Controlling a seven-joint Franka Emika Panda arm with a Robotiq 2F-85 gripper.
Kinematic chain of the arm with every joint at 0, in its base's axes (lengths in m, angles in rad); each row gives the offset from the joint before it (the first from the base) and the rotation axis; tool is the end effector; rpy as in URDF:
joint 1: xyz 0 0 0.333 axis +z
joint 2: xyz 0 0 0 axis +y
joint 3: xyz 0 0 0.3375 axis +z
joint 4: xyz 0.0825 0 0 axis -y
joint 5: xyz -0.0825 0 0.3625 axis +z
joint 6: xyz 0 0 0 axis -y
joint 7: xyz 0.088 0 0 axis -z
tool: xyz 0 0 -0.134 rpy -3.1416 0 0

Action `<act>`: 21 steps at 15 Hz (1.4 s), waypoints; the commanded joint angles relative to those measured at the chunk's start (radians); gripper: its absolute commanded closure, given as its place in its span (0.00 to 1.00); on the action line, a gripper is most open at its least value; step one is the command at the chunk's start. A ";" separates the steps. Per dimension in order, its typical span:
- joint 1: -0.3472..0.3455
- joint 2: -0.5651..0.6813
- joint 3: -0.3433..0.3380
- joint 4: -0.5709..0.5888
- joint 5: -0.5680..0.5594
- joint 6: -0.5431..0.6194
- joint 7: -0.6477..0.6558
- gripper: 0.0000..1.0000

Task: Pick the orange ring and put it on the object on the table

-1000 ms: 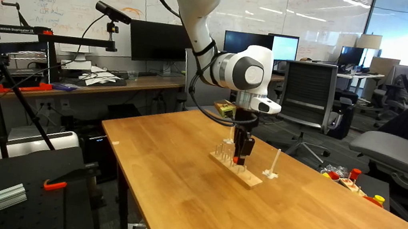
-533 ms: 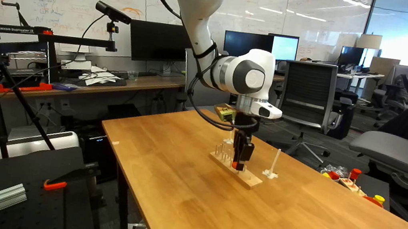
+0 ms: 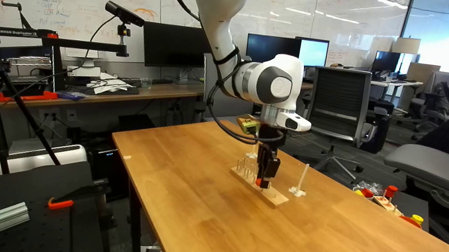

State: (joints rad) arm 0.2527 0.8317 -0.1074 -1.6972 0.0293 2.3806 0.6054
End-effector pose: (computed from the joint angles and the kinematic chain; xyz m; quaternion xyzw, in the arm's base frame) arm 0.6414 0.0995 0.1072 0.9714 -0.2242 -0.0551 0.0555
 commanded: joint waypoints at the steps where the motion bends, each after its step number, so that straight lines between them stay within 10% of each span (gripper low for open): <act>1: -0.010 -0.017 0.018 -0.011 0.008 0.001 -0.007 0.82; 21: -0.010 0.012 0.017 0.044 0.000 -0.007 -0.008 0.82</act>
State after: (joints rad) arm 0.2512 0.8370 -0.0984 -1.6809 0.0292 2.3808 0.6051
